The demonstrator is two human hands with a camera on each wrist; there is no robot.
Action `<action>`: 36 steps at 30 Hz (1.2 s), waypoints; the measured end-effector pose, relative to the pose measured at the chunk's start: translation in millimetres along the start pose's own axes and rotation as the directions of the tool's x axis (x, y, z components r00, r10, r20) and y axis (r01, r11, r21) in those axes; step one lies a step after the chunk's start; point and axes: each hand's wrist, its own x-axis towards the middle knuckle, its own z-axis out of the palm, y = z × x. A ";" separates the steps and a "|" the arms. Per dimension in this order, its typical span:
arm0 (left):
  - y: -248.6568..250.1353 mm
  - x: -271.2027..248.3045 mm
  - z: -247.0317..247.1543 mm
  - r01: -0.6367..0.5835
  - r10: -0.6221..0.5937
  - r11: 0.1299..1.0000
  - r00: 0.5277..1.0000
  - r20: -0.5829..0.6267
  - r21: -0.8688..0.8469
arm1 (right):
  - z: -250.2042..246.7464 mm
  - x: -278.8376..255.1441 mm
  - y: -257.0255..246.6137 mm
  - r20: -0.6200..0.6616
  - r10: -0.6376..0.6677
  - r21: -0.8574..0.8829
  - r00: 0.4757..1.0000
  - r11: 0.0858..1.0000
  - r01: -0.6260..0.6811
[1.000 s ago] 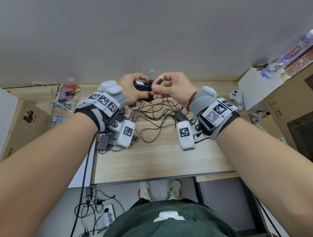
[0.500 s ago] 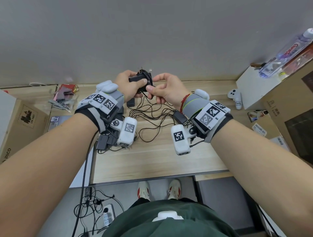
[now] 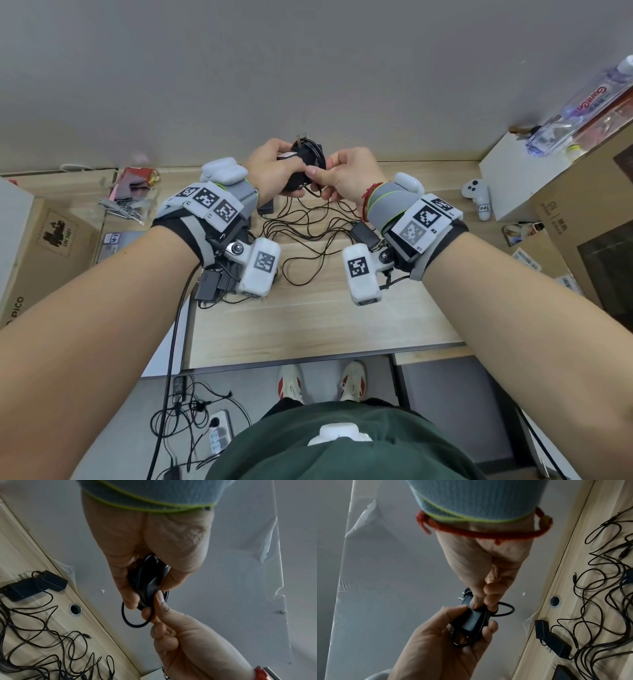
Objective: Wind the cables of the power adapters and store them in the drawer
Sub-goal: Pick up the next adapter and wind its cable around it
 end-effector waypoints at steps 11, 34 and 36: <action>1.5 -5.1 1.4 -0.015 0.014 0.999 0.999 0.032 0.040 | -1.2 0.7 2.9 -0.252 -0.189 -0.192 0.949 0.971 0.142; 1.6 -1.2 -18.1 0.070 -0.070 0.997 0.997 0.023 -0.014 | -10.1 -2.8 6.1 0.007 -0.371 -0.040 0.929 0.928 0.371; 0.8 -3.1 -17.2 0.050 -0.051 0.998 0.998 0.039 0.027 | -9.9 -1.3 5.6 0.013 -0.385 -0.031 0.923 0.922 0.385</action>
